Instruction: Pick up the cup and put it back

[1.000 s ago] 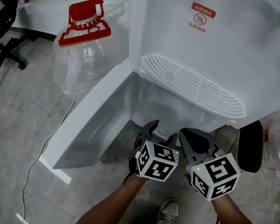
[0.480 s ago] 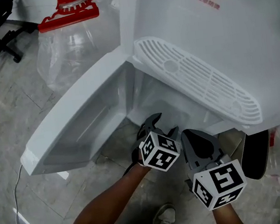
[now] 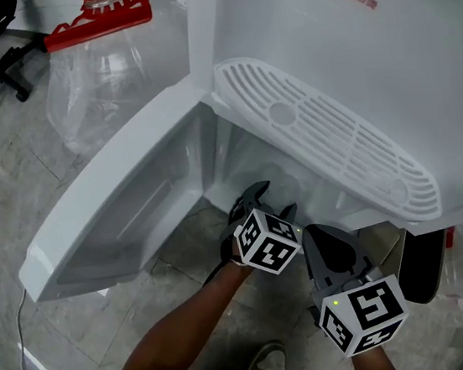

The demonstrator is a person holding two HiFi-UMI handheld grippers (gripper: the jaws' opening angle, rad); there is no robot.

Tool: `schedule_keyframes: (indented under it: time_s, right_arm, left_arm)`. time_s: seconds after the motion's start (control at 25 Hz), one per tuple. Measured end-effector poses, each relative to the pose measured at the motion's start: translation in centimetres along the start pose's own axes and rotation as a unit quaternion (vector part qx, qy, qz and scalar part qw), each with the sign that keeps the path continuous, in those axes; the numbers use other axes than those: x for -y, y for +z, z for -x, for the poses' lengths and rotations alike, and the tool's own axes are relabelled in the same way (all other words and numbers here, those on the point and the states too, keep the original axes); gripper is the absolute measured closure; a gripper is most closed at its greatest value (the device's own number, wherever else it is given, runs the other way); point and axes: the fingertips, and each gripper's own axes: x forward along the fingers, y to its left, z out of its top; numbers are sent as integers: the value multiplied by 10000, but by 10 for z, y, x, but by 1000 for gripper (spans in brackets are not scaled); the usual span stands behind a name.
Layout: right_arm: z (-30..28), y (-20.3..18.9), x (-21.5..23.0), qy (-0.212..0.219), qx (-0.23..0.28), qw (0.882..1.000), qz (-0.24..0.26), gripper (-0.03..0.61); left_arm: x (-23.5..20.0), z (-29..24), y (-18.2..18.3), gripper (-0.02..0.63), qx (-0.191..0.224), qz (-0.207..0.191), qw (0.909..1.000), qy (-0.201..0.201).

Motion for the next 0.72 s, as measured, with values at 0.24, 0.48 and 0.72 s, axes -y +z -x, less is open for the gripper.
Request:
schedule_keyframes:
  time_s: [0.24, 0.48, 0.72]
  right_arm:
    - [3, -6, 8, -91, -42, 9999, -79, 557]
    - [6, -7, 11, -129, -38, 9998, -118, 557]
    - [10, -4, 10, -165, 2, 9998, -92, 557]
  left_arm:
    - [-1, -13, -4, 337, -104, -17, 9999, 11]
    - [-2, -15, -6, 334, 21, 13, 10000, -15]
    - [-1, -11, -9, 307, -2, 101, 9999, -93]
